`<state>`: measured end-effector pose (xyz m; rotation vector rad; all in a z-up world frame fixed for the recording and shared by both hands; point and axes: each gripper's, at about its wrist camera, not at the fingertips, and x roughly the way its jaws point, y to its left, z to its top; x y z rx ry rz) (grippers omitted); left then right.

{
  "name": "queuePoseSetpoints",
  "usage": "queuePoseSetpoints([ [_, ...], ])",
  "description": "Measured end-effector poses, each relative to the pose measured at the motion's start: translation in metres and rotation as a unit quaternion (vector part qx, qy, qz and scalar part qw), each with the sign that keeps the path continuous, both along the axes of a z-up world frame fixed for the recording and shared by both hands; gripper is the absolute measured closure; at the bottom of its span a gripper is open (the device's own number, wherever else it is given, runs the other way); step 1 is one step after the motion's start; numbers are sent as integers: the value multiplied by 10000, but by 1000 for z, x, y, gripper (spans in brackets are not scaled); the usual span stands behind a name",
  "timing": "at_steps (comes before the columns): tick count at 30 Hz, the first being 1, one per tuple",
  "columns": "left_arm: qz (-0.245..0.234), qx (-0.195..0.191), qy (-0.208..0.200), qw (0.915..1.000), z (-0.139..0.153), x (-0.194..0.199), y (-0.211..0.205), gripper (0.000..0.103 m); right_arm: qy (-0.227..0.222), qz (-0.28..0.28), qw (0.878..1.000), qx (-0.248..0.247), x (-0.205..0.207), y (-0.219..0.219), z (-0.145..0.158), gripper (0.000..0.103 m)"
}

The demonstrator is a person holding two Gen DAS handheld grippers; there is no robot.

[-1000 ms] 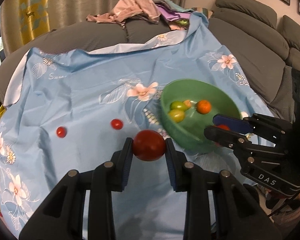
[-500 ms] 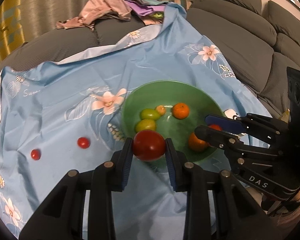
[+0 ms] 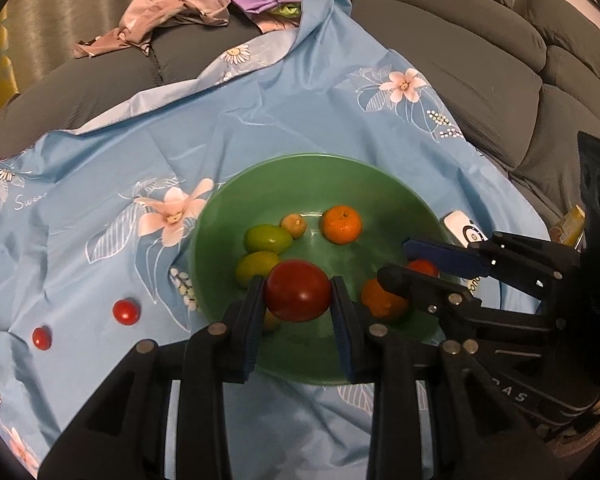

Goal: Organize fruits
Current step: 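Carry both cherry tomatoes over the green bowl and open both tools, then move both open tools back toward the last two cherry tomatoes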

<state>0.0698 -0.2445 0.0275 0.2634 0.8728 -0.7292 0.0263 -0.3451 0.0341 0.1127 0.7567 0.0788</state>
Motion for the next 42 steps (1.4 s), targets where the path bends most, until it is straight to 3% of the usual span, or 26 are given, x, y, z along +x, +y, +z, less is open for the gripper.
queuePoseSetpoints([
  [14,111,310,169,9993,-25,10,-1,68,248,-114,9996,-45,10,1,-11,76],
  [16,133,285,159,9994,-24,11,2,53,270,-157,9995,-36,10,1,-11,76],
  [20,176,172,107,9996,-18,9,7,42,278,-336,9989,-168,8,-1,-8,71],
  [22,231,153,34,9996,-14,6,11,28,259,-391,9987,-182,5,-2,-6,69],
  [24,283,97,-23,9995,-9,2,17,27,244,-404,9988,-161,2,-2,-4,69],
  [30,581,46,-61,9983,-3,-12,50,16,174,-365,9991,-121,-8,3,2,68],
  [42,1711,223,272,9846,-25,-42,147,14,63,10,9999,-126,-28,33,16,68],
])
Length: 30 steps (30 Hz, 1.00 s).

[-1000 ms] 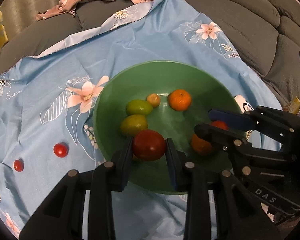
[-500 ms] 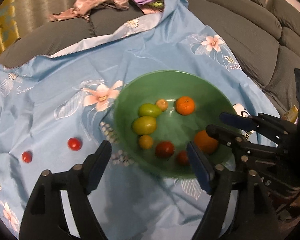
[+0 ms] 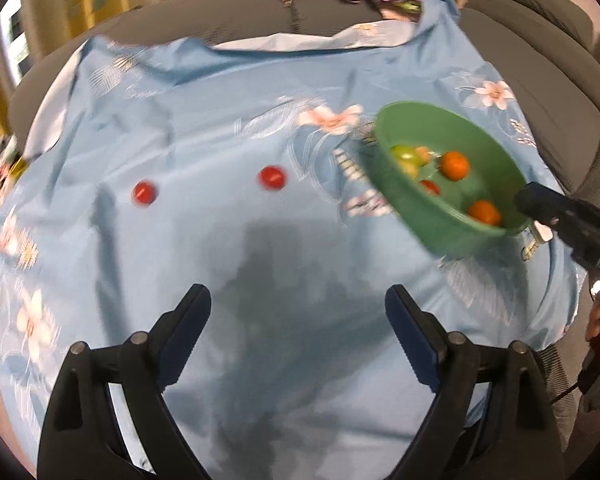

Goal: Organize fruits
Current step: 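Move both open tools back toward the last two cherry tomatoes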

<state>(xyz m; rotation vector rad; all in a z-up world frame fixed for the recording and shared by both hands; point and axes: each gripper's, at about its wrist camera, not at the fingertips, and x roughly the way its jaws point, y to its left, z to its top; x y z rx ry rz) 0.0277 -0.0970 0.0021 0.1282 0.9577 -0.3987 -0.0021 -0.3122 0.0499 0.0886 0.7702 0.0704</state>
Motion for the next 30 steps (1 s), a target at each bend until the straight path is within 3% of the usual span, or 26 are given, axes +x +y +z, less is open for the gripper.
queuePoseSetpoints([
  [10,559,-203,135,9981,-10,-23,56,13,-40,664,9977,100,-9,41,5,68],
  [17,736,-469,196,9960,-17,-28,80,13,177,1277,9916,114,0,85,-5,68],
  [23,870,-611,251,9940,-22,-25,96,13,544,1504,9870,180,31,111,-25,68],
  [30,923,-715,244,9929,-25,-9,114,13,645,1514,9862,-160,95,141,-44,68],
])
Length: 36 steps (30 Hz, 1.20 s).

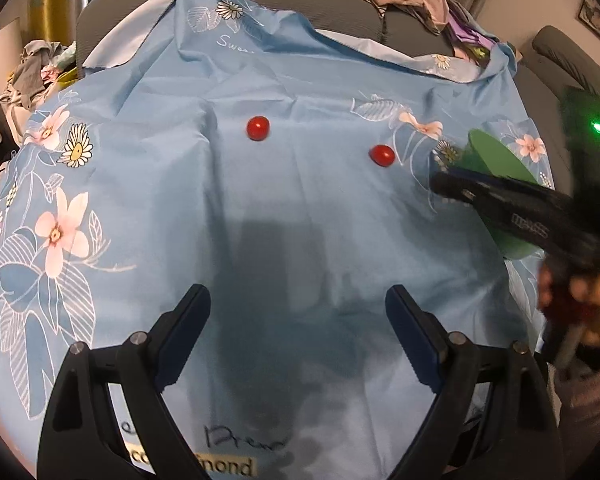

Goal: Organize fruits
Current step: 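Move both open tools back toward the last two cherry tomatoes, then grasp a cherry tomato with the right tool while the left tool grasps the other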

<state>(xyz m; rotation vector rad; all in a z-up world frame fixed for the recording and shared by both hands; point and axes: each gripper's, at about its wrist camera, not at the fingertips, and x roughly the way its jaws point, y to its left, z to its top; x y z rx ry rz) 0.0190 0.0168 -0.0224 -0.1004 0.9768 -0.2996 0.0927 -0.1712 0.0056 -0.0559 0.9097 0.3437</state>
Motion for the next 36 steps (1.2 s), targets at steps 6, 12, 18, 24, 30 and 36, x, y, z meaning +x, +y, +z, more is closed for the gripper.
queuePoseSetpoints([
  [6,40,-60,-3,10000,-2,20,12,14,196,-216,9993,-229,55,11,-26,68],
  [12,0,-79,-9,10000,-4,43,15,14,497,-403,9965,-545,86,13,-41,68],
  [18,-11,-85,-27,10000,-3,58,11,14,736,-401,9955,-430,95,8,-47,68],
  [24,-15,-30,-4,10000,-2,64,10,14,703,-375,9960,-402,109,8,-47,68],
  [30,78,-48,80,9999,-4,73,12,14,704,-349,9965,-278,126,11,-49,68],
  [36,137,-6,128,9998,-3,93,9,14,643,-357,9972,-92,138,14,-49,68],
])
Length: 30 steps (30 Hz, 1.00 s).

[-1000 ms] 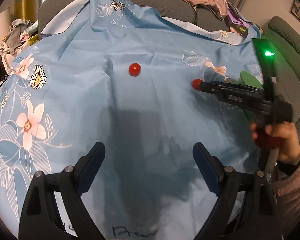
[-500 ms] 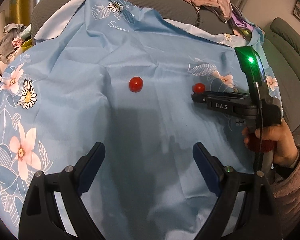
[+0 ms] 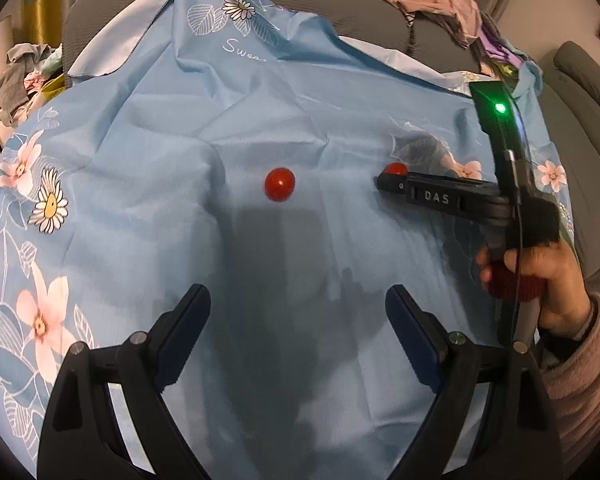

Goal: Organize fruits
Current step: 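Grasp a cherry tomato with the right tool while the left tool grasps the other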

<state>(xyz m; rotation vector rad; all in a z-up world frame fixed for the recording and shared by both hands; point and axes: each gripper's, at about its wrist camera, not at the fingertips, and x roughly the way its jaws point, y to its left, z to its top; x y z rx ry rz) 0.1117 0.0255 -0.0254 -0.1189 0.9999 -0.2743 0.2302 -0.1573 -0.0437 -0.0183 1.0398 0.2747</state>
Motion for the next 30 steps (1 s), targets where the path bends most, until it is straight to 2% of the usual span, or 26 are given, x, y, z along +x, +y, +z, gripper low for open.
queuePoseSetpoints([
  [3,18,9,68,10000,1,17,-6,14,-48,10,10000,44,3,0,0,68],
  [5,23,31,87,10000,2,30,-11,14,-97,-18,10000,16,5,-2,-1,74],
  [12,270,305,216,9989,-10,74,-21,17,-61,-263,9970,724,-1,-20,2,74],
  [16,355,546,333,9973,-23,93,-25,30,-55,-129,9957,915,-11,-17,1,74],
  [18,402,669,362,9963,-29,99,-26,31,-47,-110,9949,1002,-13,-18,0,74],
  [21,438,790,336,9953,-35,104,-28,47,-56,-142,9946,1024,-13,-20,-1,74],
  [23,470,891,231,9946,-35,105,-28,52,-64,-148,9943,1055,-12,-20,-1,74],
  [26,468,934,146,9944,-34,105,-26,79,-84,-137,9938,1104,-13,-20,-1,74],
  [30,471,802,197,9955,-33,101,-20,79,-143,-142,9938,1092,-15,-21,1,74],
])
